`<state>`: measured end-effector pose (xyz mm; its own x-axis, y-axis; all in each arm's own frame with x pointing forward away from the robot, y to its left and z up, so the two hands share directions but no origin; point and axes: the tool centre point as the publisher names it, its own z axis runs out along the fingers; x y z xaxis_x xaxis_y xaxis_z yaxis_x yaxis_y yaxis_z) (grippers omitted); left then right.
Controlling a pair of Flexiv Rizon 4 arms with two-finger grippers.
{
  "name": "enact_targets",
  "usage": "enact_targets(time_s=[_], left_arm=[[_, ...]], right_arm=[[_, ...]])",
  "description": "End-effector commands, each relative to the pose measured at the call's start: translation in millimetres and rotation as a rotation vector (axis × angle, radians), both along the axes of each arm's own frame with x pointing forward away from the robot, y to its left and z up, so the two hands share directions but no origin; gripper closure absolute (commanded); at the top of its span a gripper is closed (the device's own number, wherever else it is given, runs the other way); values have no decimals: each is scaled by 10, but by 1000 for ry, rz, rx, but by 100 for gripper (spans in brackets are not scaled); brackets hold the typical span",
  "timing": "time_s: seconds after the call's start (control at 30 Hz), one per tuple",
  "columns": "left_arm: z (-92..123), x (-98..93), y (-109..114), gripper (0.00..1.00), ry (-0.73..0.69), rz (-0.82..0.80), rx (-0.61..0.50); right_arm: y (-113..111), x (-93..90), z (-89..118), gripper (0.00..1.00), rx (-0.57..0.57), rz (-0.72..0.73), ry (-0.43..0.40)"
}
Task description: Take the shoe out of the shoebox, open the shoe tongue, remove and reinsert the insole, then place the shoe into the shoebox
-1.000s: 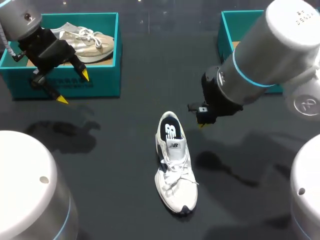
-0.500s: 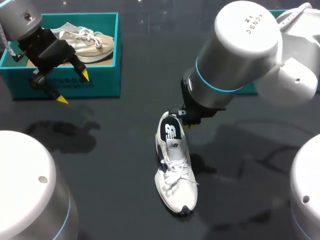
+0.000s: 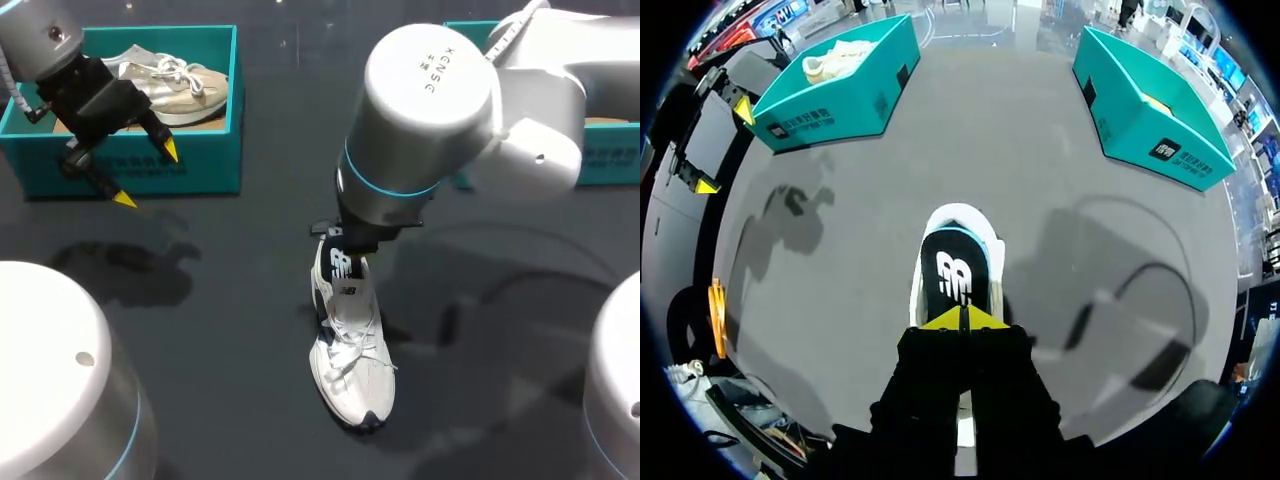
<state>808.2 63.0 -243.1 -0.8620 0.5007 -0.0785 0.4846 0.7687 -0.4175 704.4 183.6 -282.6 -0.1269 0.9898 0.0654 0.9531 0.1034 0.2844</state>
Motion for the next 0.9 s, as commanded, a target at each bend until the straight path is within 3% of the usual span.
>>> enact_targets(time_s=[0.03,0.27,0.7,0.9], left_arm=[[1,-10,8,0,-2,0,2],[1,-10,8,0,-2,0,2],[1,-10,8,0,-2,0,2],[1,-10,8,0,-2,0,2]], right_arm=[[70,7,-56,100,-7,-1,-3],[156,6,-321,100,-60,-10,-20],[162,30,-347,100,-62,-5,-21],[207,137,-442,100,-101,32,-83]])
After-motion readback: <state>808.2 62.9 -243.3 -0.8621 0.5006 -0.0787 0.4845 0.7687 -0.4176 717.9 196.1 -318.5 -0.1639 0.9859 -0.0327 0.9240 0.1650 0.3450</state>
